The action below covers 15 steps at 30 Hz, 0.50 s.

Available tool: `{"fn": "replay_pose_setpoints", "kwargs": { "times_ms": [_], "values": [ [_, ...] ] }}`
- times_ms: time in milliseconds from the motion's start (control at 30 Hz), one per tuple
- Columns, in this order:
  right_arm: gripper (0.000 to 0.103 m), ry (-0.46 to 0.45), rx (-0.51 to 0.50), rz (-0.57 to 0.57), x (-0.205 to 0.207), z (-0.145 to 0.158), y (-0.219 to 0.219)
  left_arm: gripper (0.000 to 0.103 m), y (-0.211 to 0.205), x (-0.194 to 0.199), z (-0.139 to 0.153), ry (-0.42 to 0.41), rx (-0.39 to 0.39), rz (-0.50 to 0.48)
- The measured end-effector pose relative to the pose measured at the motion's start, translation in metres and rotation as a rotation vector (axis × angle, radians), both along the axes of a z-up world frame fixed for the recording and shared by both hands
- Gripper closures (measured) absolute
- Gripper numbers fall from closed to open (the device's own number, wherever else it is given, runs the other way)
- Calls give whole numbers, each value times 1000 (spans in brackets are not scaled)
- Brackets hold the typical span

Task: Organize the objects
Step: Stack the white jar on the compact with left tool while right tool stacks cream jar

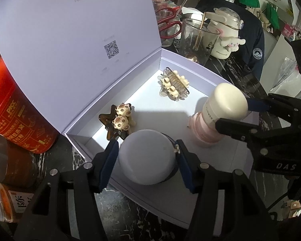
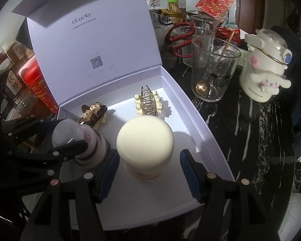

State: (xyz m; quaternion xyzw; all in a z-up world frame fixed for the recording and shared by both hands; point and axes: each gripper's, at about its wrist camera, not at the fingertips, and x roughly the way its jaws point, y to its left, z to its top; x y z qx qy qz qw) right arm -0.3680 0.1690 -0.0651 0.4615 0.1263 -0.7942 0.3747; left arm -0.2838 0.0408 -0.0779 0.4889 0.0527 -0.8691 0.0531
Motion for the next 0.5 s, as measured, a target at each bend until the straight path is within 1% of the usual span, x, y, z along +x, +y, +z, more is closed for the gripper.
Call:
{"fn": "replay_pose_setpoints", "kwargs": {
  "times_ms": [67, 100, 167, 500],
  "values": [
    [41, 5, 3, -6, 1, 2, 2, 47, -1, 1, 1, 5, 4, -4],
    [47, 1, 0, -4, 1, 3, 2, 49, -1, 0, 1, 6, 9, -7],
    [52, -7, -3, 1, 2, 3, 2, 51, -1, -1, 2, 5, 10, -16],
    [55, -1, 19, -6, 5, 6, 0, 51, 7, -10, 3, 4, 23, -47]
  ]
}}
